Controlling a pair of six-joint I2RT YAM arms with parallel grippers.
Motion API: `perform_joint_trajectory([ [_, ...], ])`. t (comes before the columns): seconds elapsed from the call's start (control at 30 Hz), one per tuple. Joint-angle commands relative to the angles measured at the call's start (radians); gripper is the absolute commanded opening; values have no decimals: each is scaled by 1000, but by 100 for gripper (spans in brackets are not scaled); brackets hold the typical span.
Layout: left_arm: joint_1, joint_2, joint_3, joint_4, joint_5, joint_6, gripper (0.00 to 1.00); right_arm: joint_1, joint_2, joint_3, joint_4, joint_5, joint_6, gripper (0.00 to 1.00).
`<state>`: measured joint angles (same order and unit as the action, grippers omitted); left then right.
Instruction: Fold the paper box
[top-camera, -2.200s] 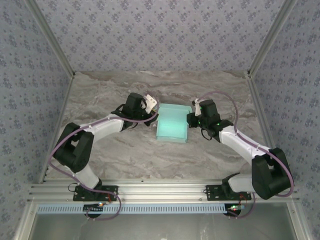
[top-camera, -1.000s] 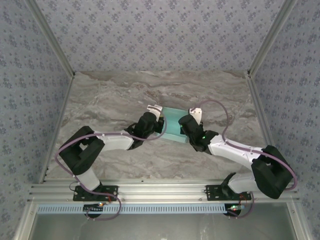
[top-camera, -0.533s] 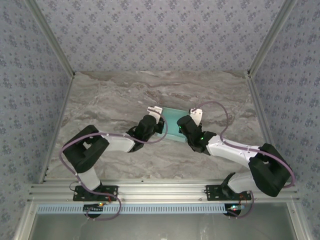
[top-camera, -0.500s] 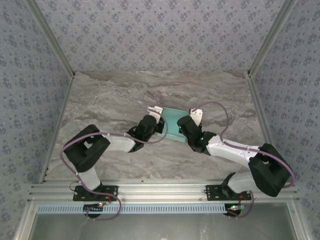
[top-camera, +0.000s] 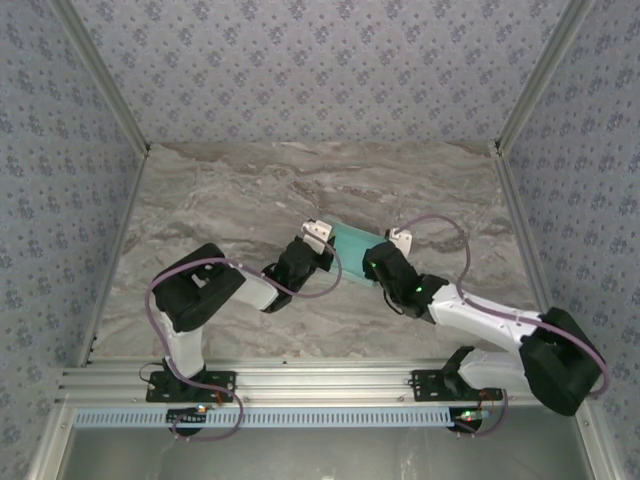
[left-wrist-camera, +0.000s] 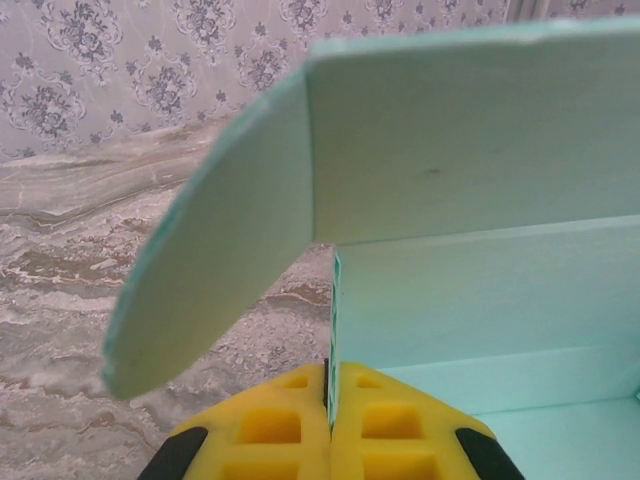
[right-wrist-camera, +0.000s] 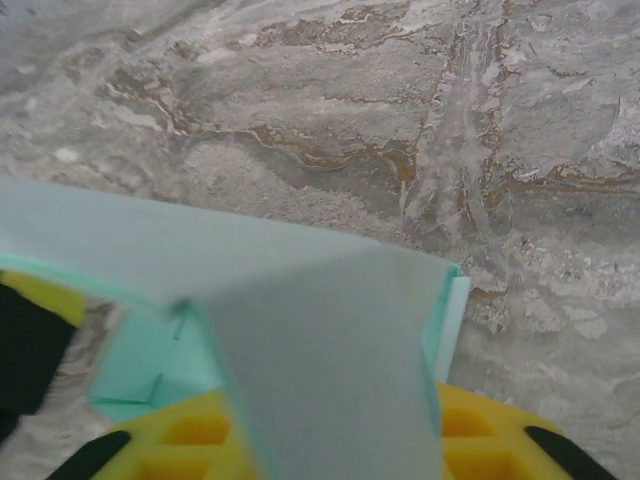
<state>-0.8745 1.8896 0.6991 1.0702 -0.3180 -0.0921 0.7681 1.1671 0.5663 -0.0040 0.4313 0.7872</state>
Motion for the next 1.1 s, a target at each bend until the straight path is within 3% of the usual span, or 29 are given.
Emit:
perform_joint_trajectory([
  [0.0,-15,46,-17,48,43,26,0,-22,-103,-16,-107,-85,45,39],
  [0.3,-16,81,-7,50,37,40,0,-142,-387,-90,-269,-321,125,54],
  [0.53,-16,78,3,36,25,60,0,-427,-439,2,-372,-612,192,57],
  [0.77,-16,86,3,33,23,65,0,-748,-217,132,-340,-931,375,59],
  [0.9,-16,85,3,22,23,73,0,-786,-7,244,-352,-1054,445,67],
  [1.07,-17,102,9,28,29,74,0,-748,183,330,-328,-1095,499,71],
])
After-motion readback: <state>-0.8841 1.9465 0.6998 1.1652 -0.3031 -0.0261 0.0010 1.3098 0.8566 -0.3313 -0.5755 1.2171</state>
